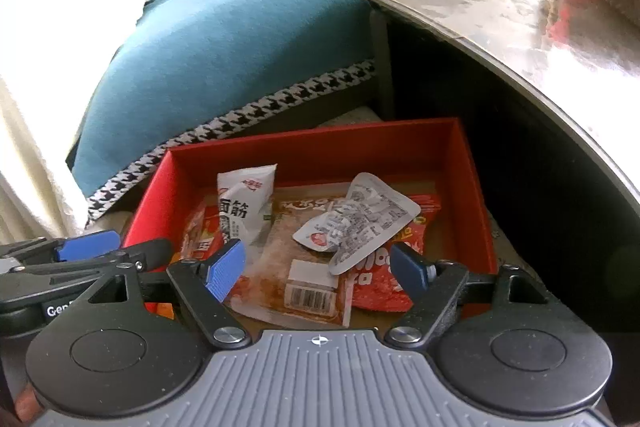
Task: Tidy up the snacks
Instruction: 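Lower the bread packet and sachet into the red box and open both grippers, then withdraw both open grippers from the box and move over the remaining snacks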
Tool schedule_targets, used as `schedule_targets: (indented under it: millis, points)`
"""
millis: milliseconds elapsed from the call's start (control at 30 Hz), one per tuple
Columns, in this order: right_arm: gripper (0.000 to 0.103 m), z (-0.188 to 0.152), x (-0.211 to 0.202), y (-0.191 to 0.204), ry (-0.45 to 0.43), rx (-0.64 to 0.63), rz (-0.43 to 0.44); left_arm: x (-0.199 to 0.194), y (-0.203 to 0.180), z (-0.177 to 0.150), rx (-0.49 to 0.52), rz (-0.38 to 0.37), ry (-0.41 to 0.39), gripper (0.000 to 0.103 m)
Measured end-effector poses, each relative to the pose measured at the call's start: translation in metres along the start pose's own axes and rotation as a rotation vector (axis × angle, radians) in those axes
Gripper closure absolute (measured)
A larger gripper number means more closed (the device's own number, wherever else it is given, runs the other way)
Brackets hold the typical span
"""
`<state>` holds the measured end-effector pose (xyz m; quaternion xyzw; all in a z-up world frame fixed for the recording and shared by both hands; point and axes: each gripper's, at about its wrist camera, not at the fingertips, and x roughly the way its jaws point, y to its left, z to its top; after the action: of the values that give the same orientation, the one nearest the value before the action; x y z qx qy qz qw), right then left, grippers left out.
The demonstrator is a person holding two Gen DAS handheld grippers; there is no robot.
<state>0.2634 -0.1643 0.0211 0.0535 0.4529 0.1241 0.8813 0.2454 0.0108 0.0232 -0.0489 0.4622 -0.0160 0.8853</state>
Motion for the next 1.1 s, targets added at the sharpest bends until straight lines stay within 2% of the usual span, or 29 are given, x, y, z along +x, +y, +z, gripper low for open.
schedule_targets:
  millis: [567, 733, 933, 1100]
  points:
    - [0.015, -0.026, -0.019, 0.017, 0.046, -0.044, 0.027, -0.035, 0.008, -0.028, 0.004, 0.012, -0.001, 0.051]
    - [0.013, -0.046, -0.029, 0.027, 0.070, -0.091, 0.054, -0.051, 0.015, -0.045, 0.010, 0.011, 0.005, 0.050]
    - [0.013, -0.081, -0.031, 0.038, 0.141, -0.169, 0.072, -0.065, 0.030, -0.073, 0.017, 0.030, 0.040, 0.048]
    - [0.013, -0.103, -0.035, 0.044, 0.185, -0.203, 0.080, -0.078, 0.049, -0.097, -0.018, 0.034, 0.064, 0.047]
